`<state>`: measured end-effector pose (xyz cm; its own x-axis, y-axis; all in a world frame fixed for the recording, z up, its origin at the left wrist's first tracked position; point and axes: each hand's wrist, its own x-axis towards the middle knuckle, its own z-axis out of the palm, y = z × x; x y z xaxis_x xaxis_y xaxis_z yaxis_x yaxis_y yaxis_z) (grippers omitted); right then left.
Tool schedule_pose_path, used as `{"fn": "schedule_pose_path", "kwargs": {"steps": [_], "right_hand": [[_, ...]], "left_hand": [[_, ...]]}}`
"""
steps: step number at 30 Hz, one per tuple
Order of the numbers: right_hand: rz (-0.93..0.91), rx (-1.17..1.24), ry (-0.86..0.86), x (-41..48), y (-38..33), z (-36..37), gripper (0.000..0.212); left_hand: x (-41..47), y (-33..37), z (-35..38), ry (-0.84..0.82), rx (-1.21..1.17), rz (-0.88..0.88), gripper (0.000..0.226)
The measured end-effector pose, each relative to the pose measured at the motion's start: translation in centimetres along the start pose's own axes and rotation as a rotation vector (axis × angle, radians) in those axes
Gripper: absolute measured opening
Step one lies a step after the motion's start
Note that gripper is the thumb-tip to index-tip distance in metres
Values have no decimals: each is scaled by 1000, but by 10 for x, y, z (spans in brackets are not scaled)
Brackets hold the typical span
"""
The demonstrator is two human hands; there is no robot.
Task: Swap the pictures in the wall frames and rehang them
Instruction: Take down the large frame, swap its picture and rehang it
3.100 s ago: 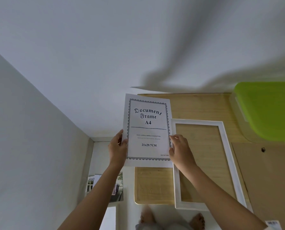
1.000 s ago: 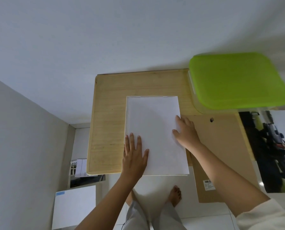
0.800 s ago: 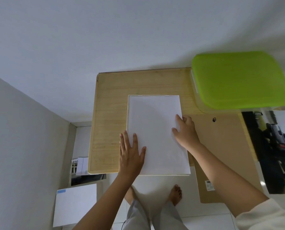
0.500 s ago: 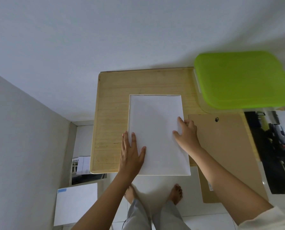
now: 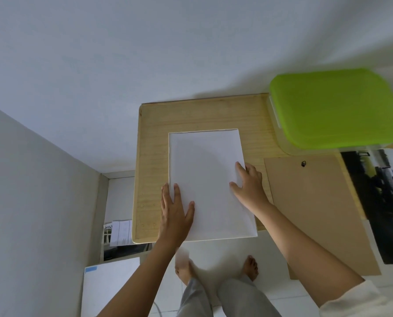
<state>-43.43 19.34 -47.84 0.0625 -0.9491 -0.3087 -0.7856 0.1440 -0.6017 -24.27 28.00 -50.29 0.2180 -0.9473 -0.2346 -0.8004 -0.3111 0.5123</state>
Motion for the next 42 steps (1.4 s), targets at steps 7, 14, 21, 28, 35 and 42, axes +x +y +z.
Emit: {"fn": "schedule_pose_path", "kwargs": {"steps": [7, 14, 21, 28, 35, 42], "right_hand": [[6, 93, 101, -12, 23, -41, 53], [173, 48, 232, -41, 126, -128, 51], [295, -9, 222, -51, 190, -150, 54], [330, 150, 281, -43, 202, -149, 52], [415, 312, 366, -59, 205, -148, 47], [336, 393, 315, -63, 150, -122, 46]], "left_hand": [[7, 50, -2, 143, -22, 99, 59], [-22, 172, 60, -20, -175, 251, 52], [-30, 221, 104, -85, -263, -126, 54], [-24, 231, 117, -72, -394, -251, 56], [-38, 231, 110, -13, -577, -267, 56], [-30, 184, 61, 77, -633, -245, 53]]}}
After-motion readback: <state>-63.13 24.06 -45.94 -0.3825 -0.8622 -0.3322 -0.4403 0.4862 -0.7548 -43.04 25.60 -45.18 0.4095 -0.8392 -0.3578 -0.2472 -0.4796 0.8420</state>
